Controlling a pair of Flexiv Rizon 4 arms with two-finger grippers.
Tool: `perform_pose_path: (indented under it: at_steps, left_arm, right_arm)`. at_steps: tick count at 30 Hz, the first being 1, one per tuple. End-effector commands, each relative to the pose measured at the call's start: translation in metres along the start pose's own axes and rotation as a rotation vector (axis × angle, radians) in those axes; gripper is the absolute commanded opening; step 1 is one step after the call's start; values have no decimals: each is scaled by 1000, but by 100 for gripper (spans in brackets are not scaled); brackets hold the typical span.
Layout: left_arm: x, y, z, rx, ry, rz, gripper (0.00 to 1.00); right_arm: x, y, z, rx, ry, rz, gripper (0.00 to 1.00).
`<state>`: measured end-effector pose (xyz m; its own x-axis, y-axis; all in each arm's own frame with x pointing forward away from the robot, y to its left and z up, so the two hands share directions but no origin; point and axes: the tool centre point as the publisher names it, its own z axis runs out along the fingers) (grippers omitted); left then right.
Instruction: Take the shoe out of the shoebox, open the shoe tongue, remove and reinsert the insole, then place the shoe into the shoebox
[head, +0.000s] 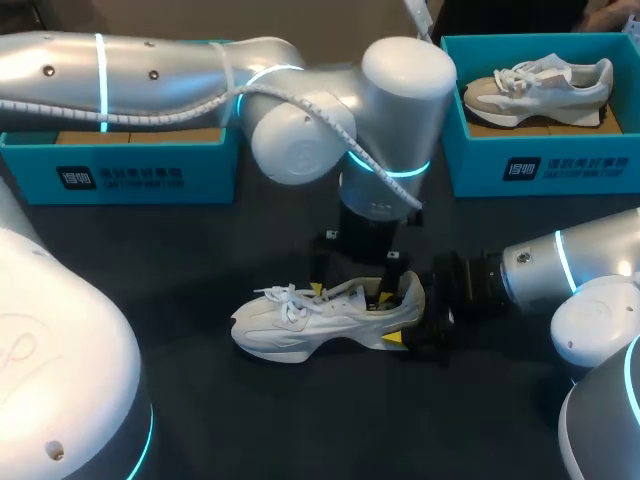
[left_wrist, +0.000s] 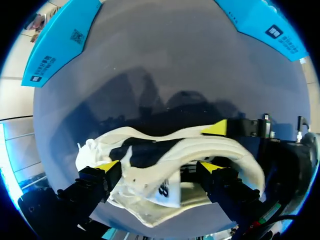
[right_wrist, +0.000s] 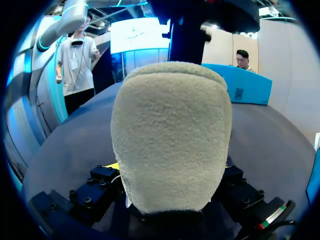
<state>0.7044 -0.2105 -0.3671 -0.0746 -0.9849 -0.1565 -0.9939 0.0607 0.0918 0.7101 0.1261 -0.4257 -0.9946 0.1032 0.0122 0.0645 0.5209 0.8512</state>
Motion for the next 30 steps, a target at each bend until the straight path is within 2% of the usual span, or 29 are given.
perform_pose_path:
  at_steps: [1,7,15,22,29,30]
  left_arm:
    - [-1,1,2,-1,-53,-2,100]
    - [-13,4,4,11,-93,-5,100]
    - [-32,9,-9,12,-129,-37,100]
    - [-45,19,-20,-22,-153,-54,100]
    - [-49,27,-26,-84,-98,-57,100]
    - [-49,28,-27,-87,-92,-61,83]
  right_arm:
    - [0,-2,7,8,-2,2,0]
    - [0,-2,7,8,-2,2,0]
    - [0,-2,7,8,-2,2,0]
    - [0,-2,7,8,-2,2,0]
    - [0,-2,7,8,-2,2,0]
    - [0,-2,7,8,-2,2,0]
